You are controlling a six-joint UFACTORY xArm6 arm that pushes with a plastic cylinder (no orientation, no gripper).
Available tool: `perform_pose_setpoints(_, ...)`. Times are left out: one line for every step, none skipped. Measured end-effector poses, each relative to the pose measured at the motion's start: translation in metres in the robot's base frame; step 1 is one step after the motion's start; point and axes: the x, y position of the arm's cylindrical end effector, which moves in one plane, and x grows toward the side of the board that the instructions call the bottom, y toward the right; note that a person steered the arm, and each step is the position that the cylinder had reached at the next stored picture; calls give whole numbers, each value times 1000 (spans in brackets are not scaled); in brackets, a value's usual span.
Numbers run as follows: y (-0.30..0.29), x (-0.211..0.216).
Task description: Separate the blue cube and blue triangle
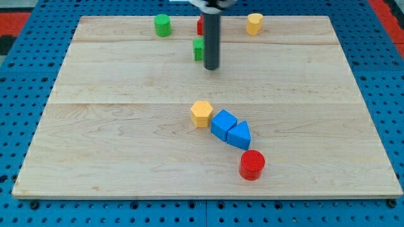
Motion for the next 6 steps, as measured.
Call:
perform_pose_setpoints(71,65)
perform_pose_setpoints(94,141)
perform_pose_setpoints(51,171)
perform_pose_setpoints(-9,165)
perform_pose_setpoints(-61,149)
perform_pose_setpoints(-90,129)
